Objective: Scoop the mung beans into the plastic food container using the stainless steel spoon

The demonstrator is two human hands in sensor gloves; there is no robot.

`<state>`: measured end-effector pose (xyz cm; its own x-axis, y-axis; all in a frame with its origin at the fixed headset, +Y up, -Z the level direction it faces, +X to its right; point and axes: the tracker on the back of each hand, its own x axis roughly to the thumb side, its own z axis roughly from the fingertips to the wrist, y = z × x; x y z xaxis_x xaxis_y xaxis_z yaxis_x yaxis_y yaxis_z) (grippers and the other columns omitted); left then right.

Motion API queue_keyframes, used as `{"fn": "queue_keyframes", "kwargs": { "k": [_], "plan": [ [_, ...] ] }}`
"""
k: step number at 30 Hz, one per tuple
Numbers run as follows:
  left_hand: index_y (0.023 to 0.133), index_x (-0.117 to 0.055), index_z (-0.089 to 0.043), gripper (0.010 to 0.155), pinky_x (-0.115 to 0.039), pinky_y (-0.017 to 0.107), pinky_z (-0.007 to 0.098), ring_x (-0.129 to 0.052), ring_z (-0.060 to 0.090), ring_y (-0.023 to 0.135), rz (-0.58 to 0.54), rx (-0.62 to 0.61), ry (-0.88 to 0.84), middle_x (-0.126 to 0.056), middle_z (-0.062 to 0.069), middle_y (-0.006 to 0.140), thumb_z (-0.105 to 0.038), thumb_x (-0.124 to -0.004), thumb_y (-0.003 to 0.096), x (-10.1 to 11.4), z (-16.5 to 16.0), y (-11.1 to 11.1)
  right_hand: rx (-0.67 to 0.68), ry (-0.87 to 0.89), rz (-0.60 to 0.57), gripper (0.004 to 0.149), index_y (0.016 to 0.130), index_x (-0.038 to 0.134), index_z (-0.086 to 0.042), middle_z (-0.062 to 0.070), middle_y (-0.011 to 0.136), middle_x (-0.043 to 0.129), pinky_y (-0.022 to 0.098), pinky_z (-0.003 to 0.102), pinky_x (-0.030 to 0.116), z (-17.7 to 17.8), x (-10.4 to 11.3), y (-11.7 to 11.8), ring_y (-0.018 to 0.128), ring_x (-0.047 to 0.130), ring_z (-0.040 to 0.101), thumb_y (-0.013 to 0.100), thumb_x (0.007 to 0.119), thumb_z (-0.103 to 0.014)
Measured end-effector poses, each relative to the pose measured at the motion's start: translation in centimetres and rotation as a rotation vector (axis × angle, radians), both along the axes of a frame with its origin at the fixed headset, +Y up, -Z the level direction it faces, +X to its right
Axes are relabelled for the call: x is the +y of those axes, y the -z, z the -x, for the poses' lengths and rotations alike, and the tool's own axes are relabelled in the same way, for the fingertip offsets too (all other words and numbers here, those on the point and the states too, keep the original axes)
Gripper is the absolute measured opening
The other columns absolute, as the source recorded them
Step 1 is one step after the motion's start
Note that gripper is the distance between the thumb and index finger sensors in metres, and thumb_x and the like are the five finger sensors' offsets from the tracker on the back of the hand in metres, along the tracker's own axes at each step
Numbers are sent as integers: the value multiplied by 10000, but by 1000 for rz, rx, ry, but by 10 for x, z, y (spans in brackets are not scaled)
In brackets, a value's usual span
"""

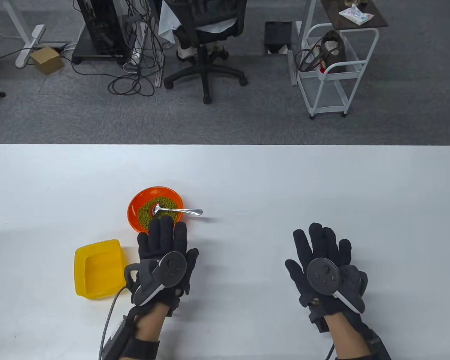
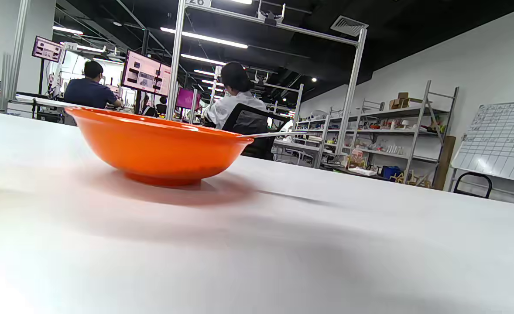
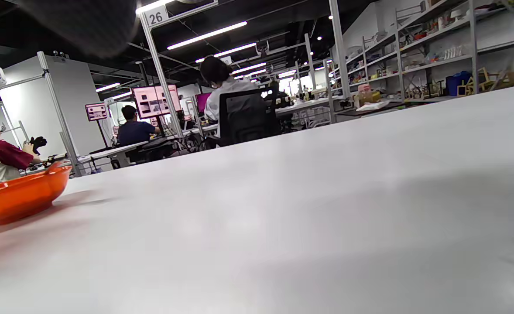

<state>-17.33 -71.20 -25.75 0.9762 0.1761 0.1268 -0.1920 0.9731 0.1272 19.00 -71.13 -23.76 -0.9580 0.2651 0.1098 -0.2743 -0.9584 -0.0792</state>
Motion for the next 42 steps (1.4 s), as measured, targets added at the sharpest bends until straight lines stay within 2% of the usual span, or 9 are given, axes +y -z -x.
{"fn": "queue_keyframes", "kwargs": {
  "k": [8, 13, 17, 22, 27, 33, 37, 40, 42],
  "plan": [
    [1075, -273, -314, 735, -231, 741, 675, -161, 395, 1082, 11, 14, 0, -113, 53, 1158, -607, -527, 451, 1, 4, 0, 7, -14, 6, 747, 1088, 253, -360, 8, 1143, 39, 690, 645, 21, 2, 0, -1, 1066, 73, 343, 510, 670, -583],
    [1075, -265, -307, 740, -229, 738, 675, -157, 401, 1077, 18, 78, -11, -110, 63, 1155, -605, -529, 452, 2, 17, 2, 9, -19, 10, 747, 1088, 251, -360, 8, 1142, 34, 689, 645, 20, 2, 0, -1, 1065, 71, 342, 510, 669, -583],
    [1075, -256, -299, 743, -213, 731, 679, -156, 406, 1075, 29, 180, -32, -114, 70, 1153, -604, -528, 454, 0, 40, 6, 7, -15, 12, 747, 1088, 251, -360, 7, 1142, 33, 689, 645, 19, 2, 0, -1, 1064, 70, 345, 510, 669, -584],
    [1070, -217, -283, 761, -245, 732, 681, -216, 424, 1073, 48, 423, -8, -166, 119, 1149, -602, -541, 459, -6, 78, 7, 15, -12, 26, 748, 1088, 250, -358, 8, 1140, 26, 687, 646, 16, 2, -1, -1, 1063, 67, 346, 510, 667, -585],
    [1060, -146, -270, 802, -184, 709, 709, -168, 439, 1067, 209, 605, -4, -92, 148, 1136, -615, -548, 459, -19, 111, 7, 21, -9, 32, 747, 1090, 252, -355, 8, 1139, 22, 686, 646, 14, 2, -1, -2, 1062, 62, 346, 512, 665, -586],
    [1039, -80, -196, 856, -119, 673, 731, -114, 475, 1042, 403, 664, -31, -24, 204, 1105, -628, -545, 464, -42, 129, 8, 22, -8, 47, 743, 1092, 266, -350, 11, 1137, 16, 683, 647, 12, 2, -1, -2, 1060, 59, 347, 512, 665, -587],
    [1067, -160, -224, 820, -43, 624, 761, -71, 452, 1055, 459, 671, -103, -64, 179, 1138, -629, -544, 466, -47, 131, 8, 21, -10, 55, 742, 1092, 266, -350, 9, 1136, 12, 682, 648, 9, 2, -1, -2, 1059, 56, 347, 512, 664, -587],
    [1073, -230, -233, 795, -90, 633, 782, -28, 429, 1043, 471, 669, -125, -132, 163, 1145, -635, -546, 463, -50, 133, 9, 21, -10, 70, 744, 1092, 262, -351, 8, 1136, 10, 680, 649, 7, 2, -3, -2, 1060, 55, 347, 512, 664, -588],
    [1080, -317, -258, 758, -64, 630, 781, 7, 413, 1037, 496, 665, -147, -274, 107, 1182, -635, -548, 465, -51, 134, 9, 20, -11, 80, 743, 1092, 264, -353, 7, 1136, 9, 679, 650, 5, 2, -4, -1, 1060, 54, 346, 512, 665, -587]
  ]
}}
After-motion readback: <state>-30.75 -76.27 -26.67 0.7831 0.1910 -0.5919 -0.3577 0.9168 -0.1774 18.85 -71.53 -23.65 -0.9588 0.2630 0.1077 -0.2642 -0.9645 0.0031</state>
